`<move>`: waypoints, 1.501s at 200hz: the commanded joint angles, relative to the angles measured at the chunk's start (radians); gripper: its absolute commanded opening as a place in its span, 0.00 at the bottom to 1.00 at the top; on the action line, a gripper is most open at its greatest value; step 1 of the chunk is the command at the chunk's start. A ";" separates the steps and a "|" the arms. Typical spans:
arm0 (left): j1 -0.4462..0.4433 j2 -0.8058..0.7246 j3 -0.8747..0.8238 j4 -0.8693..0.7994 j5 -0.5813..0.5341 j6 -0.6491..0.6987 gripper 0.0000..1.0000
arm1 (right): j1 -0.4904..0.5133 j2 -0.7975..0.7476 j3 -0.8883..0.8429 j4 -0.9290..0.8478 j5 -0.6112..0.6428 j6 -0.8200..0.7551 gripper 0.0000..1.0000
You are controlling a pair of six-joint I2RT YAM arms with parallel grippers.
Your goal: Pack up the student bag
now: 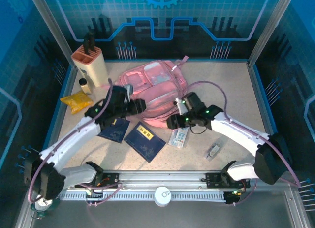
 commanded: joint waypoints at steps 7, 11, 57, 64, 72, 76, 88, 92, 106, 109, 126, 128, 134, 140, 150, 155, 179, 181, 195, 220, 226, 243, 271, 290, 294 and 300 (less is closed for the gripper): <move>-0.065 -0.129 -0.182 -0.075 -0.134 -0.286 0.52 | 0.101 0.088 0.025 -0.013 0.000 -0.008 0.63; -0.073 -0.147 -0.204 -0.083 -0.143 -0.306 0.52 | 0.109 0.104 0.029 -0.007 -0.005 -0.004 0.63; -0.142 -0.245 -0.411 -0.067 -0.128 -0.478 0.52 | 0.204 0.301 0.085 0.074 0.006 0.013 0.64; -0.143 -0.243 -0.433 -0.037 -0.104 -0.488 0.52 | 0.202 0.318 0.090 0.074 0.006 0.021 0.65; -0.143 -0.229 -0.448 -0.010 -0.080 -0.492 0.52 | 0.202 0.330 0.089 0.075 0.024 0.037 0.66; -0.145 -0.221 -0.449 -0.015 -0.083 -0.496 0.52 | 0.204 0.335 0.084 0.085 0.024 0.043 0.66; -0.155 -0.195 -0.464 -0.018 -0.096 -0.509 0.51 | 0.205 0.345 0.066 0.111 0.009 0.055 0.66; -0.155 -0.189 -0.475 -0.003 -0.097 -0.511 0.51 | 0.207 0.349 0.065 0.110 0.009 0.057 0.67; -0.155 -0.159 -0.516 0.057 -0.092 -0.535 0.51 | 0.220 0.359 0.063 0.102 0.009 0.059 0.66; -0.155 -0.151 -0.523 0.074 -0.086 -0.540 0.51 | 0.223 0.359 0.061 0.099 0.009 0.061 0.66; -0.155 -0.103 -0.537 0.148 -0.060 -0.536 0.49 | 0.251 0.340 0.049 0.093 0.010 0.074 0.65; -0.155 -0.097 -0.537 0.151 -0.060 -0.534 0.49 | 0.256 0.336 0.048 0.095 0.011 0.075 0.65; -0.155 -0.080 -0.533 0.156 -0.060 -0.528 0.49 | 0.268 0.325 0.043 0.095 0.011 0.082 0.64; -0.155 -0.063 -0.530 0.158 -0.059 -0.523 0.48 | 0.280 0.315 0.040 0.097 0.002 0.093 0.64; -0.154 -0.049 -0.523 0.152 -0.068 -0.519 0.48 | 0.295 0.302 0.038 0.096 -0.015 0.108 0.64; -0.154 -0.045 -0.520 0.146 -0.071 -0.519 0.48 | 0.297 0.297 0.038 0.091 -0.018 0.115 0.64; -0.154 -0.058 -0.529 0.136 -0.099 -0.514 0.46 | 0.271 0.268 0.023 0.082 0.012 0.133 0.66; -0.153 -0.059 -0.532 0.142 -0.099 -0.513 0.46 | 0.266 0.269 0.021 0.083 0.015 0.134 0.66; -0.153 -0.054 -0.541 0.182 -0.079 -0.512 0.44 | 0.237 0.292 0.025 0.082 0.014 0.136 0.67; -0.155 -0.043 -0.534 0.195 -0.056 -0.506 0.40 | 0.227 0.365 0.064 0.077 -0.002 0.120 0.63; -0.156 -0.045 -0.538 0.199 -0.058 -0.506 0.39 | 0.228 0.377 0.069 0.087 -0.009 0.118 0.61; -0.155 -0.045 -0.549 0.208 -0.060 -0.503 0.38 | 0.232 0.409 0.088 0.090 -0.027 0.116 0.59; -0.154 -0.022 -0.551 0.244 -0.018 -0.496 0.38 | 0.260 0.413 0.094 0.118 -0.066 0.116 0.57; -0.156 -0.022 -0.555 0.251 -0.021 -0.497 0.37 | 0.268 0.406 0.100 0.117 -0.082 0.123 0.56; -0.157 -0.021 -0.556 0.249 -0.022 -0.497 0.37 | 0.270 0.401 0.100 0.120 -0.083 0.124 0.56; -0.156 -0.021 -0.557 0.252 -0.023 -0.495 0.37 | 0.268 0.392 0.097 0.124 -0.082 0.126 0.56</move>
